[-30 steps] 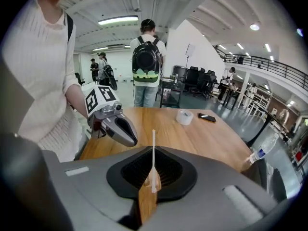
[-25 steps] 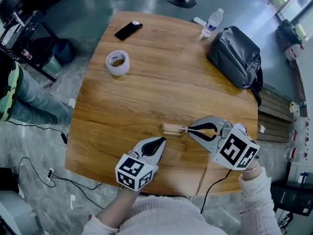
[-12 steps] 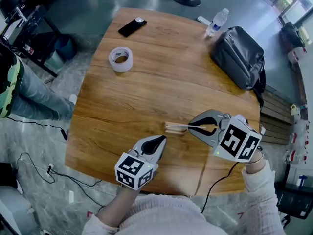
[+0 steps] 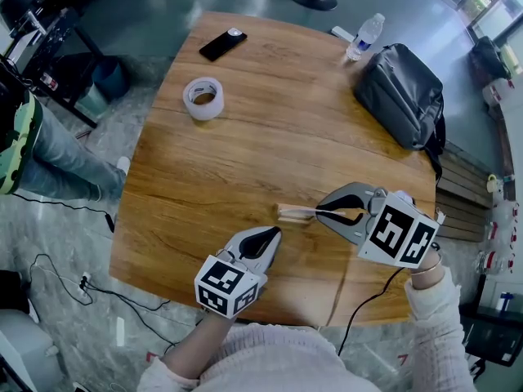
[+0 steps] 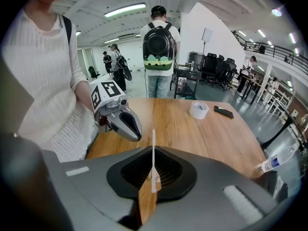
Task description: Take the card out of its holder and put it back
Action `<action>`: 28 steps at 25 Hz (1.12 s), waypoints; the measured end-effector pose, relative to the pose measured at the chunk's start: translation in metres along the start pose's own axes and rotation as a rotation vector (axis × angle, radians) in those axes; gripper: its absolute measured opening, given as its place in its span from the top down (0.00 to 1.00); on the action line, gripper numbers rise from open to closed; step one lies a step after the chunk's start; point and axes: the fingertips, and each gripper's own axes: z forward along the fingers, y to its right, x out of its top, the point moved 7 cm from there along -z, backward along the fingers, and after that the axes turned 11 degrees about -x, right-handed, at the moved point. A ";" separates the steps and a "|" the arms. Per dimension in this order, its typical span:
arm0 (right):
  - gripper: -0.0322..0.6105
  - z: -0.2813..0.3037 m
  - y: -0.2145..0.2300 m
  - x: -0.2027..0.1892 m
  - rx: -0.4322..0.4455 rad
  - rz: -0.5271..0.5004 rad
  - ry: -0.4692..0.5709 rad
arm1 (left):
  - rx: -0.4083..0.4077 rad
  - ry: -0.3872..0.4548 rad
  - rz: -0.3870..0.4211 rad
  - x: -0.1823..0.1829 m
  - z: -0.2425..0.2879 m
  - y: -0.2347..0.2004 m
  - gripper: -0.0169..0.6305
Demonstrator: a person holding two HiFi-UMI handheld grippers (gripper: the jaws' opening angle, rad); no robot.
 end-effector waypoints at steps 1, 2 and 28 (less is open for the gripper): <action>0.93 0.001 0.001 0.000 0.001 0.001 0.001 | 0.000 -0.001 -0.001 0.000 0.000 0.000 0.96; 0.93 0.003 0.001 0.000 0.000 -0.001 -0.002 | -0.001 -0.001 -0.002 -0.001 0.001 0.000 0.96; 0.92 0.052 -0.008 -0.011 -0.040 0.004 -0.057 | -0.021 -0.021 0.003 0.001 0.000 -0.004 0.96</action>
